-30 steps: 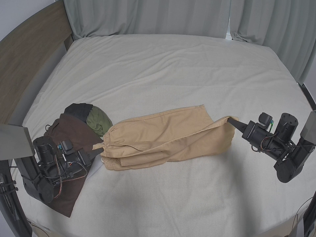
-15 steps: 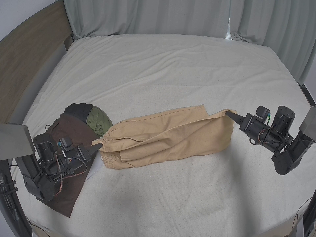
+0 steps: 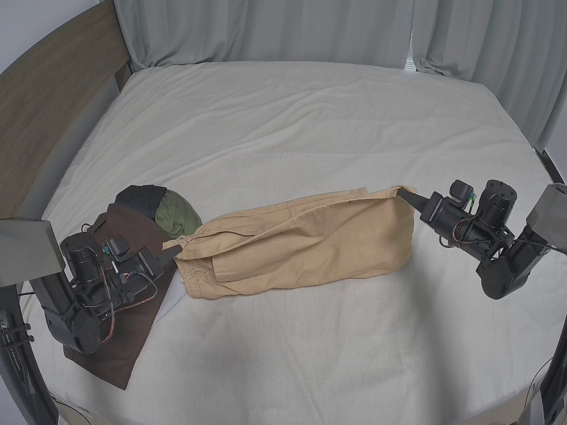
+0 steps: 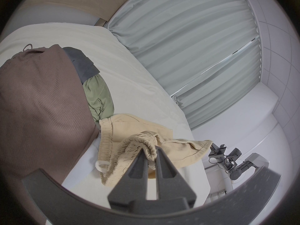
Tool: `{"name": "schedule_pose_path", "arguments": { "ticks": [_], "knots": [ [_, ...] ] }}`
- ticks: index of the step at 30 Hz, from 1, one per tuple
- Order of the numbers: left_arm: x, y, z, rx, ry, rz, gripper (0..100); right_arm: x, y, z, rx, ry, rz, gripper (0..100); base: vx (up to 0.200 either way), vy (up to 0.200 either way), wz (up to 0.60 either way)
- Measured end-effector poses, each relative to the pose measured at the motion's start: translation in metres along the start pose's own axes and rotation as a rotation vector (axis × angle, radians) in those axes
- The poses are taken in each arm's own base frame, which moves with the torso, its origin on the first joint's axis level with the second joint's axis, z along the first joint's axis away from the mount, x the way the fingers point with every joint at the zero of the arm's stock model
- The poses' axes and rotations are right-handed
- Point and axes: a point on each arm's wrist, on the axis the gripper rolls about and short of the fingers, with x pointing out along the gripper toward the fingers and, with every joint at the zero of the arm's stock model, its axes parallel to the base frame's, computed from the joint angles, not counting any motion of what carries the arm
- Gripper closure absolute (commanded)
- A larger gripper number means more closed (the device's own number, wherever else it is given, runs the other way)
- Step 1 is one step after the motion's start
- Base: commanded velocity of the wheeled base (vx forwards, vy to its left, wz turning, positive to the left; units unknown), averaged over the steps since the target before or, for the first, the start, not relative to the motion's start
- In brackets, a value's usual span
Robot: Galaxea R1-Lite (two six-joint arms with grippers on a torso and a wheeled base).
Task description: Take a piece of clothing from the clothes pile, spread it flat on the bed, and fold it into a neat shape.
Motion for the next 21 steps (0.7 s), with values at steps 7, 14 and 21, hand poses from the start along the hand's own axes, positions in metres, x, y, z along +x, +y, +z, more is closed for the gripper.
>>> {"name": "schedule_pose_path", "arguments": {
  "ticks": [7, 14, 21],
  "knots": [
    [0.010, 0.005, 0.001, 0.000, -0.026, 0.019, 100, 0.013, -0.007, 0.004, 0.001, -0.001, -0.002, 100, 0.000, 0.000, 0.00],
    [0.021, 0.009, 0.003, 0.008, -0.038, 0.006, 100, 0.022, -0.015, 0.007, -0.004, -0.016, -0.002, 100, 0.000, 0.000, 0.00],
    [0.030, 0.016, 0.004, 0.011, -0.045, 0.006, 100, 0.030, -0.018, 0.010, 0.000, -0.012, -0.006, 100, 0.000, 0.000, 0.00]
  ]
}}
